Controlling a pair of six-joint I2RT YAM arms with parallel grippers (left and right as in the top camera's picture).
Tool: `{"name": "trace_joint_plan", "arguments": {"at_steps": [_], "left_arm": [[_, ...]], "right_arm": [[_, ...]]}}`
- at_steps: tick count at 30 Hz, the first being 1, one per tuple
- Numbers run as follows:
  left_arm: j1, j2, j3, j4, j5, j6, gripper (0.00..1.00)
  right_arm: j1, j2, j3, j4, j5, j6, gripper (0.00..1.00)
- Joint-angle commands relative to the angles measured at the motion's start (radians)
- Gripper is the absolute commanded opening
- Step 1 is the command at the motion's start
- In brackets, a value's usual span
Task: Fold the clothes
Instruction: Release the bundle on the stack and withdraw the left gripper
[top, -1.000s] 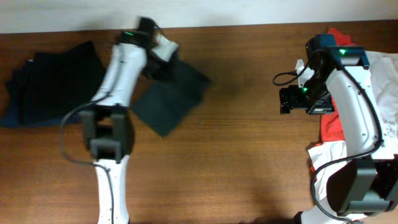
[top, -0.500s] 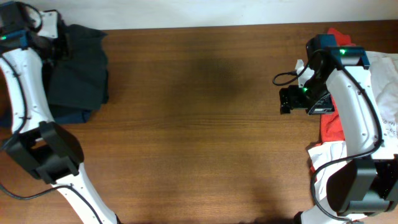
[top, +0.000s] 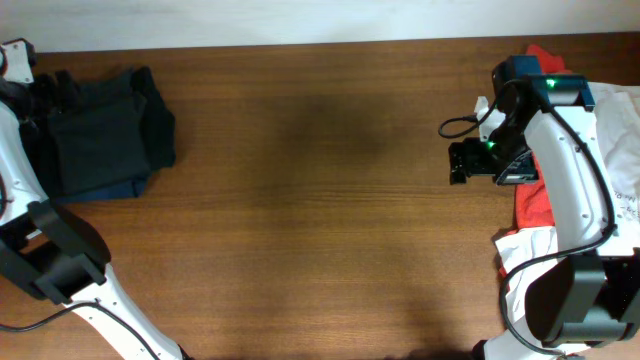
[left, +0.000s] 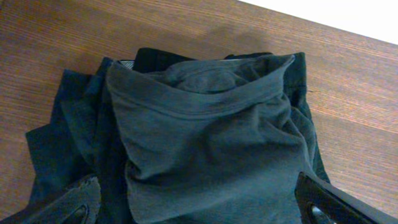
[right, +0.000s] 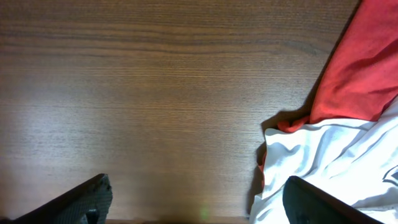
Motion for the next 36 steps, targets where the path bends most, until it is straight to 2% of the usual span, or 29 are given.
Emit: {"name": "trace_joint_plan", "arguments": {"at_steps": [1, 5, 8, 10, 14, 20, 25, 29, 32, 36], "left_arm": [[-0.054, 0.002, 0.012, -0.002, 0.055, 0.001, 0.99], [-0.195, 0.002, 0.012, -0.028, 0.053, 0.001, 0.99], [-0.314, 0.002, 0.012, -0.092, 0.023, 0.0, 0.99], [-0.404, 0.002, 0.012, -0.221, 0.016, -0.013, 0.99], [-0.512, 0.002, 0.012, -0.542, 0.008, -0.025, 0.99], [-0.528, 0.002, 0.011, -0.695, -0.052, -0.055, 0.99], [-0.53, -0.051, -0.132, -0.695, -0.053, -0.077, 0.99], [-0.533, -0.25, -0.43, -0.63, -0.052, -0.079, 0.99], [-0.533, -0.426, -0.615, -0.495, -0.061, -0.108, 0.99], [-0.533, -0.817, -0.964, -0.19, -0.135, -0.145, 0.99]], "right_arm": [[-0.006, -0.012, 0.016, -0.003, -0.006, -0.005, 0.99], [-0.006, -0.01, 0.013, 0.015, -0.042, -0.005, 0.99], [-0.006, -0.01, 0.013, 0.035, -0.153, -0.005, 0.99], [-0.006, -0.01, 0.013, 0.02, -0.238, -0.006, 0.99], [-0.006, -0.01, 0.013, -0.1, -0.249, -0.007, 0.99], [-0.006, -0.01, 0.013, -0.225, -0.248, -0.057, 0.99], [-0.006, -0.104, -0.011, -0.224, -0.197, -0.057, 0.99], [-0.007, -0.349, -0.137, -0.089, -0.184, -0.034, 0.99], [-0.007, -0.529, -0.28, 0.063, -0.181, 0.021, 0.99], [-0.006, -0.832, -0.544, 0.296, -0.15, 0.034, 0.99]]}}
